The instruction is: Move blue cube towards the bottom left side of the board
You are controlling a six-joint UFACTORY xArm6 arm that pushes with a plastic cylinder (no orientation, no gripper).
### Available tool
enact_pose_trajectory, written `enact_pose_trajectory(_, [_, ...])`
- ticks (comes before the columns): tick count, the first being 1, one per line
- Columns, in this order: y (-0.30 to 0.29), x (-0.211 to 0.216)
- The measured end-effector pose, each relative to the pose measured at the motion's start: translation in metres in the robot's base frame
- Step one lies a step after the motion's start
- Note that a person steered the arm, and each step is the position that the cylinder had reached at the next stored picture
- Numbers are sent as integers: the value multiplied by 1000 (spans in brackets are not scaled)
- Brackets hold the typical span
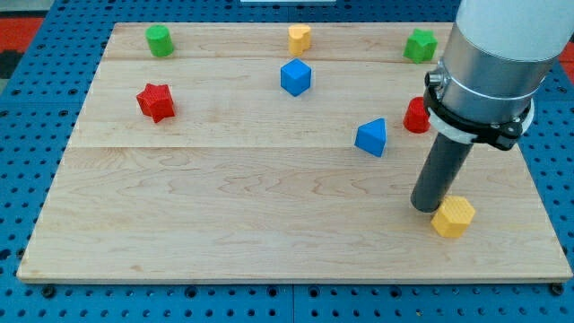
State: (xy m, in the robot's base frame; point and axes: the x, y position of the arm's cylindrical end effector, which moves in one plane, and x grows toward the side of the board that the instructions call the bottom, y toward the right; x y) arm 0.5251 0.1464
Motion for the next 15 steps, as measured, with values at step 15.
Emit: enact_pose_trajectory(15, [-173,-182])
